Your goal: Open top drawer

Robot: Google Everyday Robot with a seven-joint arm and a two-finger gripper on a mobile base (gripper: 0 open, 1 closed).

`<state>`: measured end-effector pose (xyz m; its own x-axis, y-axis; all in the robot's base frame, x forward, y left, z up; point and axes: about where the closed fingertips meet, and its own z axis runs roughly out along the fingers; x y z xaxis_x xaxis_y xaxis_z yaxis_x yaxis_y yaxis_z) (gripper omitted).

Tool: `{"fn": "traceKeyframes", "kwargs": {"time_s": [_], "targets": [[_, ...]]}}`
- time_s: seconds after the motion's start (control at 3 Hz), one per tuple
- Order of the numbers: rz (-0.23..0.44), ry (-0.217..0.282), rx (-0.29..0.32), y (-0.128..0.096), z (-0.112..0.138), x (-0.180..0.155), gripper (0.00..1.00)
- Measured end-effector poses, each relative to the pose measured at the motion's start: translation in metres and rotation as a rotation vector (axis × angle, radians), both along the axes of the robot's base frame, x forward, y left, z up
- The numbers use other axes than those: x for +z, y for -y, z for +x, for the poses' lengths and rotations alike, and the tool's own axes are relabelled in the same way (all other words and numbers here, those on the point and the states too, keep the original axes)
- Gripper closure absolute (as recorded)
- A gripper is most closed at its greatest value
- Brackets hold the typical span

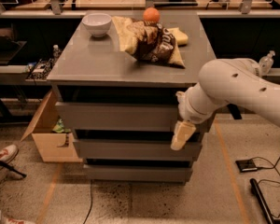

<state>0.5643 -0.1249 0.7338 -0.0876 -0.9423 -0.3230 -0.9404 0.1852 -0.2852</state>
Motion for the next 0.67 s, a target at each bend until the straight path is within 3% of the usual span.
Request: {"fn": "traceKeyframes", "kwargs": {"time_s": [0.67], "targets": [[0.059,0.015,0.010,-0.011,0.052,-0.033,0.00]]}}
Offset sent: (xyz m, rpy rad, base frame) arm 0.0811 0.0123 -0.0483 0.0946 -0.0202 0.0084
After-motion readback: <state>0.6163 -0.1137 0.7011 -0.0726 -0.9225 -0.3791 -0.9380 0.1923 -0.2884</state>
